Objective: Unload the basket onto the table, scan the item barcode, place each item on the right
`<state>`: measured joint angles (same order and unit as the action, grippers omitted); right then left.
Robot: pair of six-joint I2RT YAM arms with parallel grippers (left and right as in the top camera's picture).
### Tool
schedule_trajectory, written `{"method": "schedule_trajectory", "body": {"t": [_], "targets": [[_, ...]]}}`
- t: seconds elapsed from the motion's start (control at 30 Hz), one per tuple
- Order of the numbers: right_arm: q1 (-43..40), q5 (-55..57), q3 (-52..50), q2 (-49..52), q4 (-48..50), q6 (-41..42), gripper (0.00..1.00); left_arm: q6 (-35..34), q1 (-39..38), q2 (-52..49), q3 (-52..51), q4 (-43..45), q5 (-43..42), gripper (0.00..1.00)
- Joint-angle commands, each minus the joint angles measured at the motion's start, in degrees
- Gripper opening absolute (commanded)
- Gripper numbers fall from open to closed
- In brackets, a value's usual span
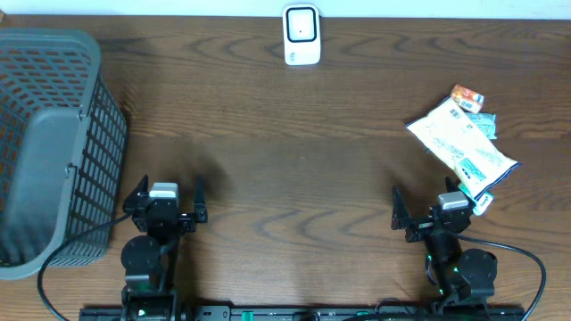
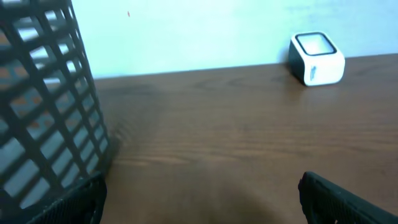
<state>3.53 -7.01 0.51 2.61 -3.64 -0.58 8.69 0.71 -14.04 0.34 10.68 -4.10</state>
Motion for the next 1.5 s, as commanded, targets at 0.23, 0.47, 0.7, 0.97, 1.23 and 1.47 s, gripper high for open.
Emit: {"method": "schedule_trajectory", "body": {"t": [0.23, 0.47, 0.7, 0.97, 1.23, 1.47], "targets": [[-0.33, 0.26, -0.20, -0.35, -0.17, 0.76, 0.99, 3.17, 0.31, 10.62, -0.11, -7.56, 0.76, 0.97], [-0.33, 0.26, -0.20, -0.35, -0.17, 0.76, 0.99, 3.26, 0.28, 13.97, -0.11, -14.64, 0.74, 0.98], [-0.33, 0.26, -0.20, -0.35, -0.17, 0.76, 0.99, 3.26, 0.28, 13.73, -0.11, -14.51, 0.72, 0.98], [-0.33, 0.26, -0.20, -0.35, -0.17, 0.76, 0.99, 3.26, 0.28, 13.64, -0.11, -14.53, 0.72, 0.98], [-0.33, 0.26, -0.20, -0.35, -0.17, 0.76, 0.99, 3.28, 0.28, 13.64, -0.11, -14.53, 0.72, 0.97], [-0.33, 0.26, -0.20, -0.35, -0.17, 0.76, 0.99, 3.26, 0.28, 13.64, -0.11, -14.51, 0.72, 0.98]]}}
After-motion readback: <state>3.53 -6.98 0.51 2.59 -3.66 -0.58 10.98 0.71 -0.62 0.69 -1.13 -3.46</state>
